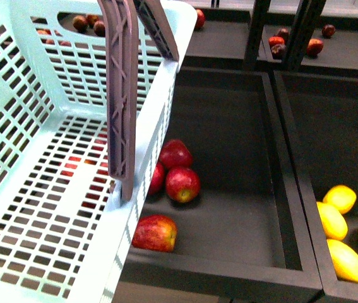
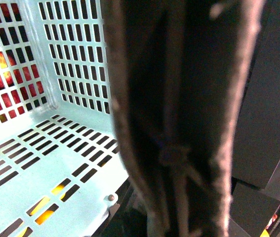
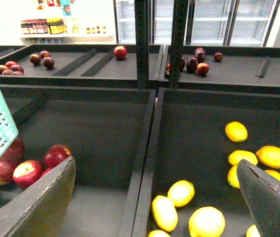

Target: Pick lemon and mango into basket

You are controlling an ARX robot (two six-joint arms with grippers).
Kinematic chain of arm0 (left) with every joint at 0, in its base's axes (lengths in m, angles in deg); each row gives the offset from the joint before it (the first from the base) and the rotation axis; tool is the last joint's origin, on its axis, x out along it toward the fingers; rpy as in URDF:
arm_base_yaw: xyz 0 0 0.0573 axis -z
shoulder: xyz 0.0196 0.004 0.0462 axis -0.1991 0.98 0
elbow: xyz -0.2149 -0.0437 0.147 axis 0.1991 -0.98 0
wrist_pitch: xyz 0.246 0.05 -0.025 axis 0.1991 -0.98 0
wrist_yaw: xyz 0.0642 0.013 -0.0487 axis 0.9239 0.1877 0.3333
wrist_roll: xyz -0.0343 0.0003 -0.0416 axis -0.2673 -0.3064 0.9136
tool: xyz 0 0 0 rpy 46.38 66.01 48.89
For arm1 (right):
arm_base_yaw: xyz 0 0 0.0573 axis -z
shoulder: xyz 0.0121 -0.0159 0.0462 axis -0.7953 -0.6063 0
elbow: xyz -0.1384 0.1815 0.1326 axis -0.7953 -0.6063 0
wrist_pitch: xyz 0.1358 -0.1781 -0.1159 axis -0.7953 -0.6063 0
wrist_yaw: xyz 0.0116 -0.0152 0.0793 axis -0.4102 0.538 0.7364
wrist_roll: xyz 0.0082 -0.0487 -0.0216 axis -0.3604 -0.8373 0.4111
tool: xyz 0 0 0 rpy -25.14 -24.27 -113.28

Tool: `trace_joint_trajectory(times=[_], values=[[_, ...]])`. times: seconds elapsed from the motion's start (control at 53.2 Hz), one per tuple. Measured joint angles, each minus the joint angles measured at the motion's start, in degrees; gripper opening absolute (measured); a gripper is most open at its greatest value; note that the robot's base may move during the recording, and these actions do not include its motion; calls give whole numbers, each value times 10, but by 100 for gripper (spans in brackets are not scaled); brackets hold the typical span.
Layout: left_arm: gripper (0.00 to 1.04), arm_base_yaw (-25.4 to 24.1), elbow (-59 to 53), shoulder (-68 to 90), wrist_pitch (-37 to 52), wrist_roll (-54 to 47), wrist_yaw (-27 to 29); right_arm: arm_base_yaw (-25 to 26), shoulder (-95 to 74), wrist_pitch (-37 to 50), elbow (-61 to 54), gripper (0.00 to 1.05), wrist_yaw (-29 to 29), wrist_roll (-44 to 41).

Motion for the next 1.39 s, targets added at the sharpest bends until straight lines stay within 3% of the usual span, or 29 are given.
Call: trace_joint_trajectory(times=[0.075,0.132,0.207,0.301,0.658,0.921,1.053,1.392], values=[[6,6,21,12,-47,-33,-5,0,0,0,0,96,-2,0],[6,21,69,54,-98,-117,-8,0,0,0,0,96,-2,0],[6,43,153,147,-108,-263,-9,0,0,0,0,96,-2,0],[6,53,230,226,-104,-304,-5,0,0,0,0,96,-2,0],[6,136,374,335,-94,-261,-79,0,0,0,0,96,-2,0],[6,194,356,345,-41,-224,-84,0,0,0,0,96,-2,0],[6,220,342,341,-37,-226,-118,0,0,0,0,96,-2,0],[6,226,335,339,-37,-229,-114,0,0,0,0,96,-2,0]])
